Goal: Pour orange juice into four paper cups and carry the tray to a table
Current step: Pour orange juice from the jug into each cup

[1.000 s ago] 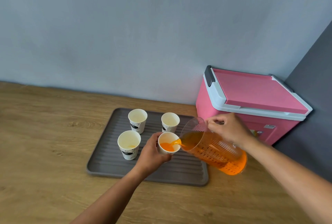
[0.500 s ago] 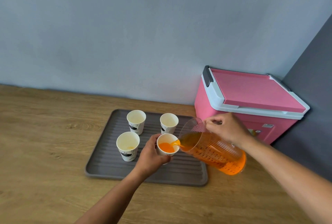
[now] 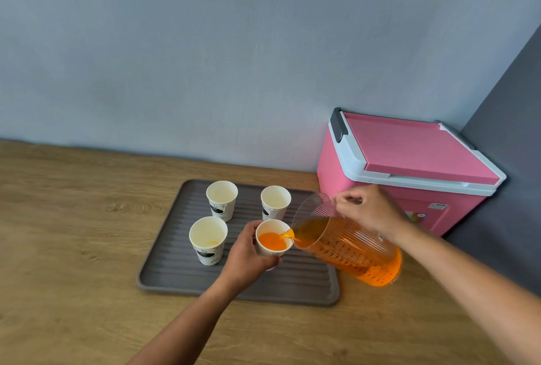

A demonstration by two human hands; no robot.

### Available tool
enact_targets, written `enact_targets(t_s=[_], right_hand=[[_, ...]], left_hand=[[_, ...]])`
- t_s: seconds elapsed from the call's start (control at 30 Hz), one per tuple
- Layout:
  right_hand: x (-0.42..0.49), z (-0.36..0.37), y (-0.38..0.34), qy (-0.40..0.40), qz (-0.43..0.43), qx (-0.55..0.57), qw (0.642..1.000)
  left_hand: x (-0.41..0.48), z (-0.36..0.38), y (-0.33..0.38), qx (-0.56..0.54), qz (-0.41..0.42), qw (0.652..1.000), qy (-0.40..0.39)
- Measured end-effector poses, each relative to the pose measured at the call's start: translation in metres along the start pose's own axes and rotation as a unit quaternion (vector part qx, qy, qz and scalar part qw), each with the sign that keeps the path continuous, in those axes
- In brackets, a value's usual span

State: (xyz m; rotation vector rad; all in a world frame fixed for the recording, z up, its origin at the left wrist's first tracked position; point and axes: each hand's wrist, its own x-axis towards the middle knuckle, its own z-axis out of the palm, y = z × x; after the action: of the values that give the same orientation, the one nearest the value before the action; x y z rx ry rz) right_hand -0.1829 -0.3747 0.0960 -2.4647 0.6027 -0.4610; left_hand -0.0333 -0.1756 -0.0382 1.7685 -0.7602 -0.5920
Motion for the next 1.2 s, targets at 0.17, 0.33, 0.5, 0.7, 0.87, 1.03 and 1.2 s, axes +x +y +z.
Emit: enact_targets(t_s=[0.17, 0.33, 0.5, 0.7, 0.87, 1.03, 1.2], right_hand=[[0.0007, -0.0005, 0.0001, -0.001, 0.000, -0.001, 1.000], [0.0019, -0.0009, 0.0003, -0.005, 0.000, 0.000, 1.000], [0.0017, -0.0005, 0.0018, -0.005, 0.008, -0.002, 1.000], [0.0048, 0.0026, 0.0086, -0.007, -0.005, -0.013, 1.000], [0.0044, 0.0018, 0.0078, -0.006, -0.003, -0.012, 1.000], [0.0032, 0.0010, 0.0073, -0.003, 0.005, -0.021, 1.000], [0.0020, 0.0009, 0.0057, -0.007, 0.006, -0.008, 1.000]], left_hand=[[0.0007, 0.0004, 0.0001, -0.001, -0.004, 1.000, -0.004], [0.0001, 0.0006, 0.0005, 0.000, -0.007, 1.000, -0.008], [-0.0003, 0.0011, 0.0027, -0.004, -0.011, 1.000, -0.010], [-0.0018, 0.0008, 0.0040, -0.014, -0.021, 1.000, -0.011], [-0.0029, 0.0008, 0.0056, -0.019, -0.024, 0.999, -0.010], [-0.0037, 0.0009, 0.0065, -0.022, -0.025, 0.999, -0.011], [-0.0048, 0.0009, 0.0073, -0.022, -0.022, 0.999, -0.012]])
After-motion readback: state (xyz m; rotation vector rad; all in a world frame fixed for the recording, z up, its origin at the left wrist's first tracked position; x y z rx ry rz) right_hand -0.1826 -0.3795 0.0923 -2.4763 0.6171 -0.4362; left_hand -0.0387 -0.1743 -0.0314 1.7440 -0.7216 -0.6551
